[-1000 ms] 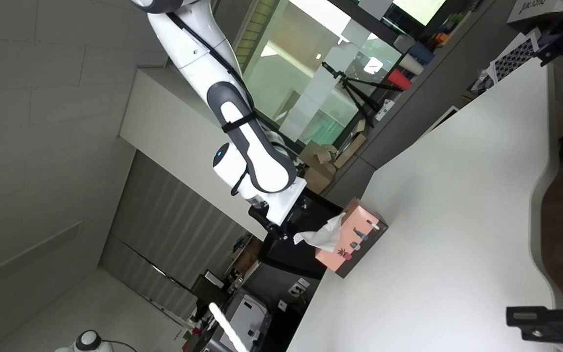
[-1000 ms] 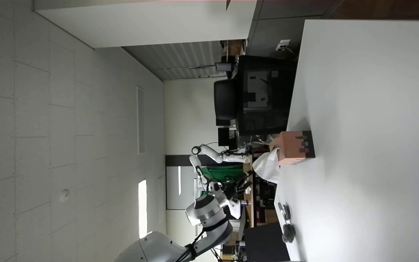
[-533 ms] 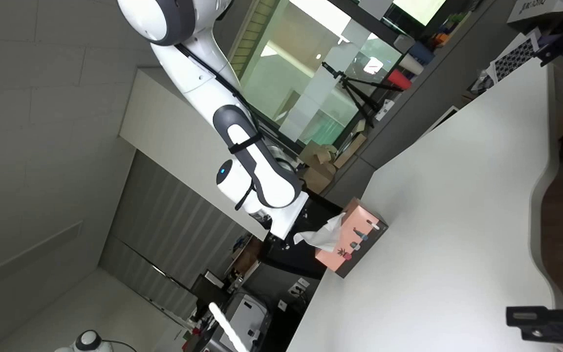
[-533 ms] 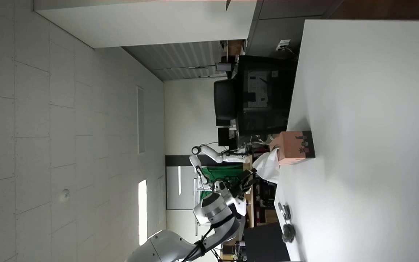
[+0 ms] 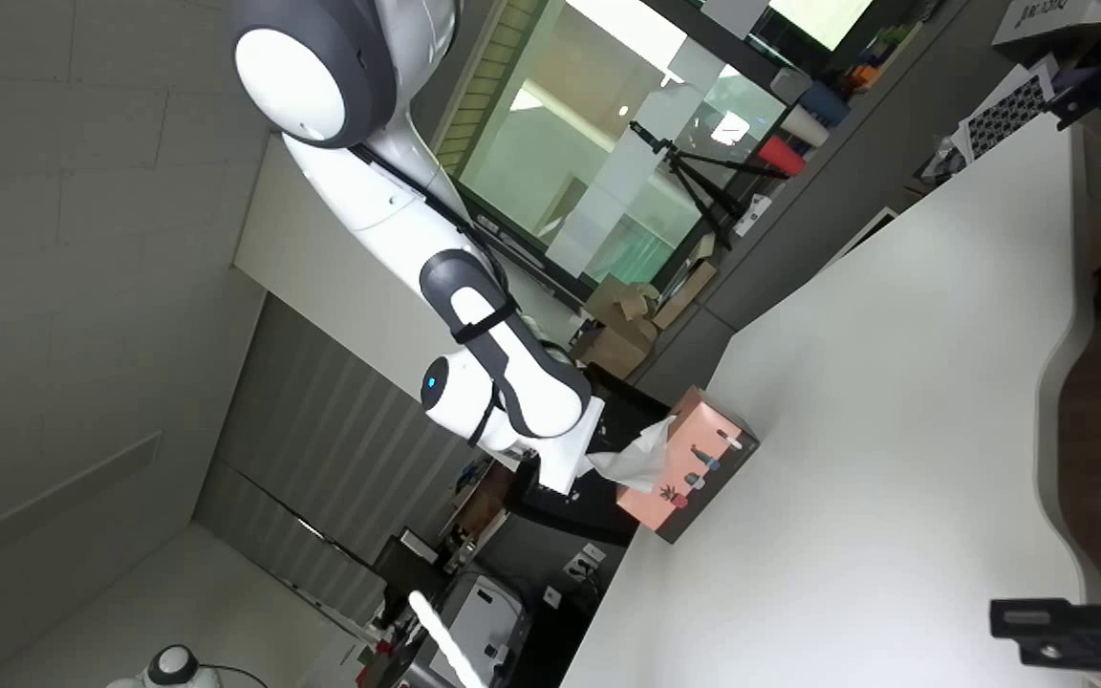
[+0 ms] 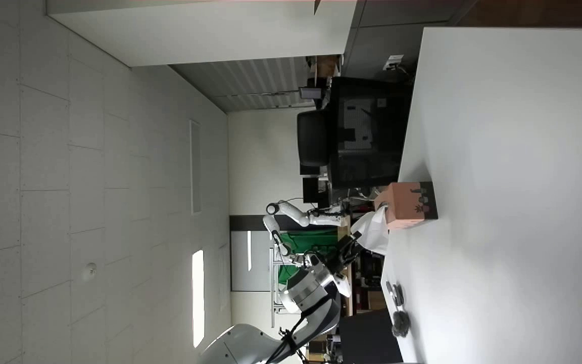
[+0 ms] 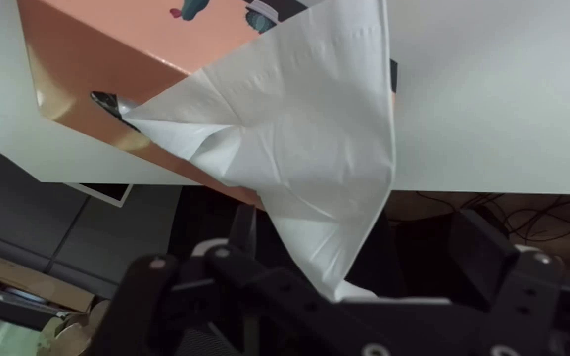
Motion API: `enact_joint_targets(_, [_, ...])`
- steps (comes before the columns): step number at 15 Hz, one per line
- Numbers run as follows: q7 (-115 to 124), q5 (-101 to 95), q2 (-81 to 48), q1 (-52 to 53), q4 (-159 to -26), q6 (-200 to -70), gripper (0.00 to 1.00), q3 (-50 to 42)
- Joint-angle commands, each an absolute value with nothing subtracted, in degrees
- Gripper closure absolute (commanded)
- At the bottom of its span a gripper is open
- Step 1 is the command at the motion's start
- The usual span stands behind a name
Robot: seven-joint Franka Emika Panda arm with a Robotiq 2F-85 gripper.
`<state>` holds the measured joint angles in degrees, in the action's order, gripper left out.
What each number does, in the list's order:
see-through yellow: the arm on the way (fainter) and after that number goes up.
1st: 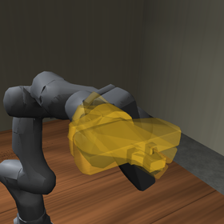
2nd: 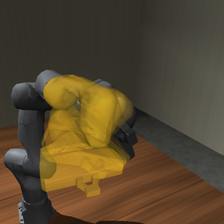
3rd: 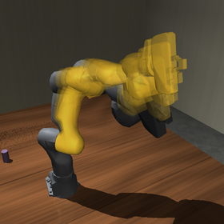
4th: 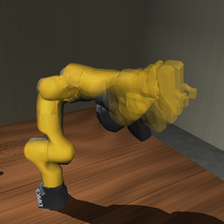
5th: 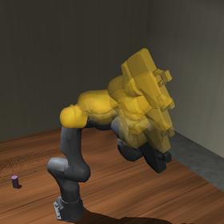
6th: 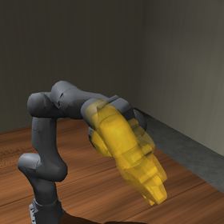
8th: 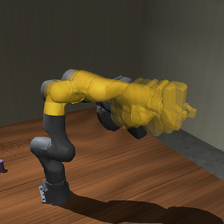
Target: Place a tissue on the table
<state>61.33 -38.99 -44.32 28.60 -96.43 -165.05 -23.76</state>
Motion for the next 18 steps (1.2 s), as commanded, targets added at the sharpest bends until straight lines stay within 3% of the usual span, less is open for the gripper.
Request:
enact_joint_targets(1, [63.6, -39.6, -46.8, 31.6, -92.9, -160.1, 0.26, -26.8])
enact_joint_targets(11, [62.8, -41.9, -47.6, 31.3, -91.1, -153.7, 0.95, -25.4])
enact_joint_targets(13, [62.7, -43.6, -47.1, 31.3, -91.2, -153.2, 1.0, -25.4])
enact_joint_targets(18, [60.6, -46.4, -45.1, 29.0, -90.8, -151.3, 1.0, -23.7])
